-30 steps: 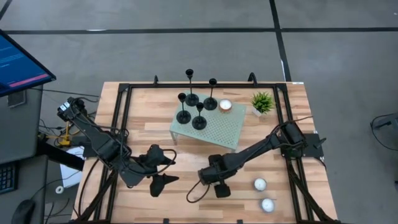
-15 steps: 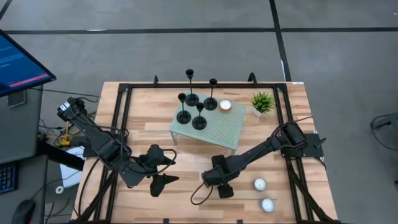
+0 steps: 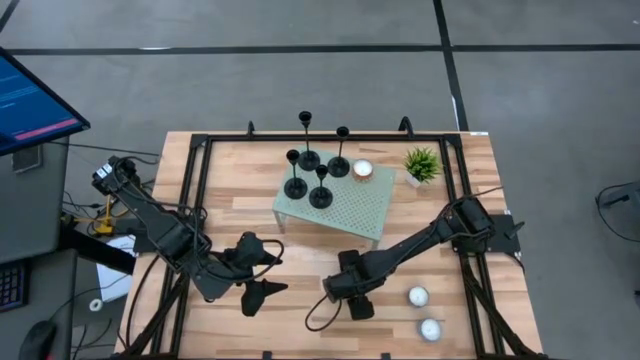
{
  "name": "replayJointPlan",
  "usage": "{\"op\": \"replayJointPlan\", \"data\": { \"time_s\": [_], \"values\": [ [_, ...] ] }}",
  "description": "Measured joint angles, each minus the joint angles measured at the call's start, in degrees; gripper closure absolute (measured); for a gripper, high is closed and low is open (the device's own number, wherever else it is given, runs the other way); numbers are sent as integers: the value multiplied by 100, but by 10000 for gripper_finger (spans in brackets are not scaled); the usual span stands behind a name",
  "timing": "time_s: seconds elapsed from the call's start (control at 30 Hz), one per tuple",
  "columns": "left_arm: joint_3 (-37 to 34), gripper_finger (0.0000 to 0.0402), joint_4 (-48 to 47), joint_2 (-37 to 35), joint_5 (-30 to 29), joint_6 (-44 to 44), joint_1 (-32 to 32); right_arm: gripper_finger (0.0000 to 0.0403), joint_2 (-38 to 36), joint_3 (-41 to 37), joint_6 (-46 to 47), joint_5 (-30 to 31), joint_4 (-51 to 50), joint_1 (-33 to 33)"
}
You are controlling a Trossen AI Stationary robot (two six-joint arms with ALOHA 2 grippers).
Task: Pick & Place candle stick holders
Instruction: Put the blue scented candle on the shelf
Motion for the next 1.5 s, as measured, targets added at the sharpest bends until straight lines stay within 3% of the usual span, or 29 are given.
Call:
{"op": "replayJointPlan", "data": {
  "time_s": [0.13,0.4,0.67,1.0,1.17,1.3,1.5],
  "values": [
    [-2,82,-1,0,1,0,0,119,-423,0,60,-25,-127,47],
    [-2,82,0,0,1,2,0,117,-1991,2,638,39,-1057,60],
    [-2,82,0,0,1,2,0,117,-3022,7,971,738,-2519,-624],
    [-2,82,0,0,1,-13,0,117,-3462,7,95,1056,-3445,-2606],
    [-2,82,2,0,-1,-13,0,117,-3451,4,-453,1042,-3433,-3614],
    [-2,82,1,-1,0,-15,-2,117,-3355,2,-794,832,-3251,-4051],
    [-2,82,2,-4,-30,-15,0,117,-3261,4,-1011,708,-3222,-4179]
  ]
}}
